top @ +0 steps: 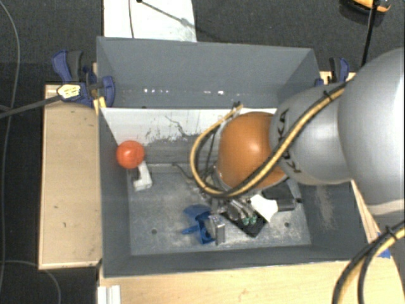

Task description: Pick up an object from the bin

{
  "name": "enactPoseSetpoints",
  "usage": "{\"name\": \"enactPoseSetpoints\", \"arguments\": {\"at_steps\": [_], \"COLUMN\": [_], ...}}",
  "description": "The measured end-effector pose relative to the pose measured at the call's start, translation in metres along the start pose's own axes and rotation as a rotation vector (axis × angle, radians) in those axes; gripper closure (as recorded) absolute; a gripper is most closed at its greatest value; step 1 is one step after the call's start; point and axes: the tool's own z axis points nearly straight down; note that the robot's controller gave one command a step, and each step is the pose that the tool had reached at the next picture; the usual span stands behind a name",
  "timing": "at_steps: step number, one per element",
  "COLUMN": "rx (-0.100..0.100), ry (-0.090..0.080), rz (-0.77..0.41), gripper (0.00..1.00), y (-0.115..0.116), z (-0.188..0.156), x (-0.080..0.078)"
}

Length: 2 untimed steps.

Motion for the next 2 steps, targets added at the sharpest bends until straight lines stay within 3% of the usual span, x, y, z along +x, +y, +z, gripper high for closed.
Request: {"name": "enactPoseSetpoints", "arguments": {"at_steps": [2], "rx": [0.0], "ry": [0.001], "rz": [0.009], "gripper": [1.0], "y": [-0.0002], "z": [0.0001], "x": [0.0001]}}
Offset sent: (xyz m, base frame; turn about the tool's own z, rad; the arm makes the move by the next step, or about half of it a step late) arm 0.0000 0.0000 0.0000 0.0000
